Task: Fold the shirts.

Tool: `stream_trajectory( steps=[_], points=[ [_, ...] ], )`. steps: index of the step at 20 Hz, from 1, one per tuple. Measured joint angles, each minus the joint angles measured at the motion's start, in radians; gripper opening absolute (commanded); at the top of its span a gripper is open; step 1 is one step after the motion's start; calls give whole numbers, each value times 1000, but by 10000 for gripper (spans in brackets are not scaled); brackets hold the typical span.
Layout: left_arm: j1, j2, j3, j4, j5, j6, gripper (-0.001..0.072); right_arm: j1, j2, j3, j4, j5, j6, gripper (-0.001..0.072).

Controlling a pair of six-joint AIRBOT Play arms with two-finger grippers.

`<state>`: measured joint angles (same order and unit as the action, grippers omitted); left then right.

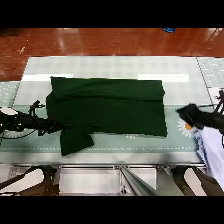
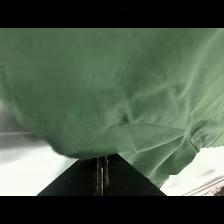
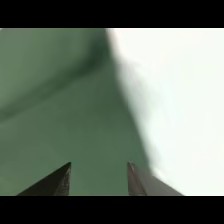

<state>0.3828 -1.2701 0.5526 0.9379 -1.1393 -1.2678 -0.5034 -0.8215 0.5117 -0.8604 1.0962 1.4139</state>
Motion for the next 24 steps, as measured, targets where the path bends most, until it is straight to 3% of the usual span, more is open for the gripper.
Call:
stream_trajectory(
  steps=[3,6,14,15,16,17,18,24],
  points=[
    [-6,-5,15,4,5,16,17,-29,0,-64,-125,117,39,411],
    [-8,-6,21,6,3,22,17,-40,0,-124,-167,147,46,410],
    [-9,-6,24,6,-11,26,17,53,-150,-154,-95,53,31,407],
    [-9,-7,24,6,-13,26,16,82,-176,-147,-58,19,29,390],
    [-9,-7,25,6,-15,26,17,108,-199,-137,-32,-14,26,318],
    [-9,-7,27,8,-18,27,17,134,-224,-120,-12,-51,20,114],
    [-9,-8,33,13,-22,30,16,158,-245,-100,-8,-77,9,28],
    [-10,-8,179,7,-97,42,16,232,-300,93,38,-10,-81,27]
  ],
)
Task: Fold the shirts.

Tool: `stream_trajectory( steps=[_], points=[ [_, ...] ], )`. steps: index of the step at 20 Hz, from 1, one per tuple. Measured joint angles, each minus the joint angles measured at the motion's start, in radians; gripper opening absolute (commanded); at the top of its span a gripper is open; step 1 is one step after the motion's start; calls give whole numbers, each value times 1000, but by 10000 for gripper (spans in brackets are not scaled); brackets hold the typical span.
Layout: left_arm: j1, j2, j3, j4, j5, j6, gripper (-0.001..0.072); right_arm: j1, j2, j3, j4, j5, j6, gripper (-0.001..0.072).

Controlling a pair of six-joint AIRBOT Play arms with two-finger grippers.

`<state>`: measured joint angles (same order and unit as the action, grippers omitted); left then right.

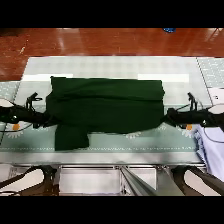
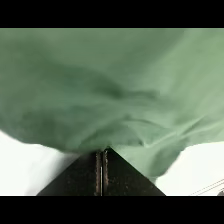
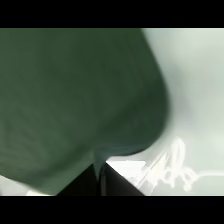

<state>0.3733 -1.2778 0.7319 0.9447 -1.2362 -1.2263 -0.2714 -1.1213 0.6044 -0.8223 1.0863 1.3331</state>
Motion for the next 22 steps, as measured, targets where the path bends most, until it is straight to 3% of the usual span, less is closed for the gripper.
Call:
stream_trajectory(
  steps=[7,18,19,20,21,22],
  points=[
    [-25,-84,311,-95,6,-27,17,12,-132,282,3,23,-8,27],
    [-159,-571,923,-111,15,-208,16,13,-459,581,39,-39,-11,28],
    [-164,-600,953,-111,15,-215,17,13,-476,591,47,-51,-13,61],
    [-169,-628,977,-111,14,-222,41,14,-489,597,55,-64,-13,261],
    [-173,-650,992,-109,5,-223,260,18,-502,601,61,-81,-16,418],
    [-175,-669,1005,-108,1,-228,501,24,-510,605,64,-104,-18,418]
  ],
)
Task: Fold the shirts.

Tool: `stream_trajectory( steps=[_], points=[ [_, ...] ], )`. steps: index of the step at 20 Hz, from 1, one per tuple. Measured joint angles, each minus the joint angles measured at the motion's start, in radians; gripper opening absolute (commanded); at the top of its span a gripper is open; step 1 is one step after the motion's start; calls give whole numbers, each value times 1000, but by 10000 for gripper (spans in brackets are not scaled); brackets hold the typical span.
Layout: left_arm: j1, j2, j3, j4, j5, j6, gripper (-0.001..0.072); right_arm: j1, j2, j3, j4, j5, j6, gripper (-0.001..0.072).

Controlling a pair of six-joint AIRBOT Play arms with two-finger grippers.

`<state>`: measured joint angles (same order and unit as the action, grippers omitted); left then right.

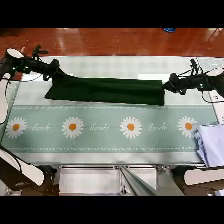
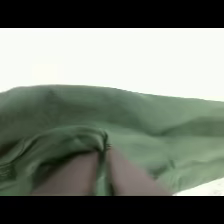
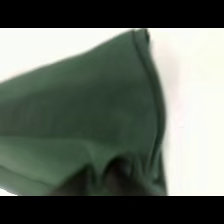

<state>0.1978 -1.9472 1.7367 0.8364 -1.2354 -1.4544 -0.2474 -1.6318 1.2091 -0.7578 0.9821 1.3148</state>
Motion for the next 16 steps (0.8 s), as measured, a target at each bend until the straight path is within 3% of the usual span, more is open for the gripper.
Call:
stream_trajectory(
  steps=[4,8,12,16],
  points=[
    [6,-41,34,2,-109,-1,506,14,-16,25,-16,-50,-17,414],
    [55,-22,97,3,-290,5,506,-59,8,89,-86,47,40,411],
    [99,123,95,1,-367,38,506,-149,105,90,-198,120,68,411],
    [79,405,-111,5,-291,106,505,-177,182,-40,-236,45,90,411]
  ],
)
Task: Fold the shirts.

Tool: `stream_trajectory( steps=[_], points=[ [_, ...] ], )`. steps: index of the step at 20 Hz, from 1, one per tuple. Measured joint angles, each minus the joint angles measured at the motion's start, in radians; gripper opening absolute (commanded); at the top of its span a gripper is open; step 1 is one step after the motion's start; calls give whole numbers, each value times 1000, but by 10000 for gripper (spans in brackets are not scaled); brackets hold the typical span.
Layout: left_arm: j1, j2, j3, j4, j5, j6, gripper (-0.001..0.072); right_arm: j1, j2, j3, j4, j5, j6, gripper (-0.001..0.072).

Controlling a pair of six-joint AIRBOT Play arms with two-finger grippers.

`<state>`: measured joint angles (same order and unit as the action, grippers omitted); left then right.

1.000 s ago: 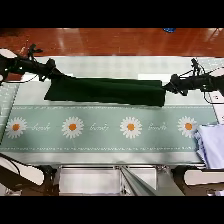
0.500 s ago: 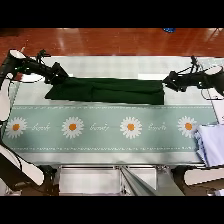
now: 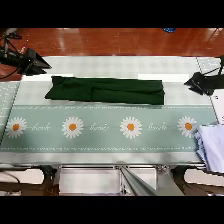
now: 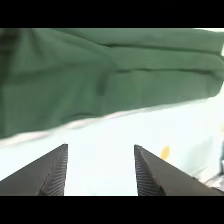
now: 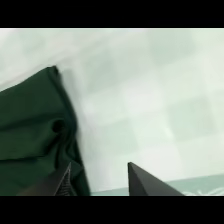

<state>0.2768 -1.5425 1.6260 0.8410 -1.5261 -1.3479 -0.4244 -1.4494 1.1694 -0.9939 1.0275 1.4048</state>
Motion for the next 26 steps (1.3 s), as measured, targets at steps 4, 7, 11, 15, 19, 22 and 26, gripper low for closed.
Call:
stream_trajectory(
  steps=[4,7,11,15,19,22,26],
  points=[
    [-71,346,-378,40,222,54,505,47,-1,-145,113,-136,-21,411],
    [-106,513,-617,58,387,75,506,93,-50,-186,209,-189,-47,410],
    [-122,561,-758,63,473,84,506,138,-121,-202,361,-209,-110,410],
    [-126,542,-797,59,496,85,506,194,-202,-168,465,-187,-145,317],
    [-127,527,-808,56,503,87,505,257,-266,-58,460,-175,-154,28],
    [-127,523,-810,55,503,87,214,268,-227,13,428,-106,-170,27],
    [-142,520,-810,23,499,105,17,274,-30,-2,208,17,-116,27]
  ],
)
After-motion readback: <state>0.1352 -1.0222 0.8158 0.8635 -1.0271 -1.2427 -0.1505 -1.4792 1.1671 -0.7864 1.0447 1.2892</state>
